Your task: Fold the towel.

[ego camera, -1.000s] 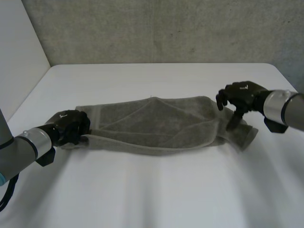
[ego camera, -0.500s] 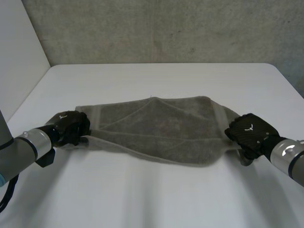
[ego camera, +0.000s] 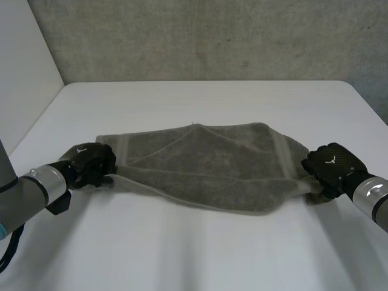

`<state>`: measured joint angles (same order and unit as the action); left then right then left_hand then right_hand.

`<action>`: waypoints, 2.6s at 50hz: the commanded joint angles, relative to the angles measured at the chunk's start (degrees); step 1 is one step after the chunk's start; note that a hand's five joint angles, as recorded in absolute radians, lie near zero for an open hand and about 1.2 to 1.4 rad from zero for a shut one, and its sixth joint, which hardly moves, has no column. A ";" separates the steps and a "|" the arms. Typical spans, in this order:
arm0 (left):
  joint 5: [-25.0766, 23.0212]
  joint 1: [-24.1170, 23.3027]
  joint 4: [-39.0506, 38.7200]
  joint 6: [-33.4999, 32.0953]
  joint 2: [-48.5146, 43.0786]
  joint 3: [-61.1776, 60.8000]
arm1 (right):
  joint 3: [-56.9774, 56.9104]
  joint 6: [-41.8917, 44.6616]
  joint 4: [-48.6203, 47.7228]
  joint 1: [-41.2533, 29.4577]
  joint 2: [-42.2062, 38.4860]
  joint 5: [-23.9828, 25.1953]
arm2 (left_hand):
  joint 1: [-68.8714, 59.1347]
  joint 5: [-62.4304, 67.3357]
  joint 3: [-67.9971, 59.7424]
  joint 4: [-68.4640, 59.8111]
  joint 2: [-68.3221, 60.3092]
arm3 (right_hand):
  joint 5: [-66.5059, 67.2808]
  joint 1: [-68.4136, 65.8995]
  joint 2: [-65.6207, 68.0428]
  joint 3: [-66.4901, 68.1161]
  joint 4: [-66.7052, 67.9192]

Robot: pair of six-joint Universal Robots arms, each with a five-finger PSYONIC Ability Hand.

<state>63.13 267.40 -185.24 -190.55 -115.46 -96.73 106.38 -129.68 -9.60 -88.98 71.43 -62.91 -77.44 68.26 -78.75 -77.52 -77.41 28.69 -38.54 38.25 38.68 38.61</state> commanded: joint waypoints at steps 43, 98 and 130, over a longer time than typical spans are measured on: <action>0.94 -0.83 2.16 16.00 -1.00 10.25 | 7.52 24.74 -13.34 19.55 -7.00 31.09 | -2.56 1.74 -1.25 -2.48 -2.59 | -10.44 10.29 -10.00 -10.43 -10.36; 0.68 -0.56 1.81 17.31 -1.26 9.20 | 7.35 5.76 -31.09 13.84 -7.62 33.46 | -2.56 1.74 -1.25 -2.48 -2.59 | -7.92 7.77 -7.48 -7.91 -7.84; 0.50 -0.12 1.90 17.31 -1.18 9.20 | 7.52 -8.31 -32.93 8.03 1.09 31.71 | -2.56 1.74 -1.25 -2.48 -2.59 | -5.07 4.92 -4.63 -5.06 -4.99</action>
<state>63.72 267.28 -183.34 -173.23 -116.68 -87.54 113.81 -138.24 -41.27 -80.83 72.68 -30.59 -77.44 68.26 -78.77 -77.52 -77.42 21.68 -31.50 30.95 31.10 31.12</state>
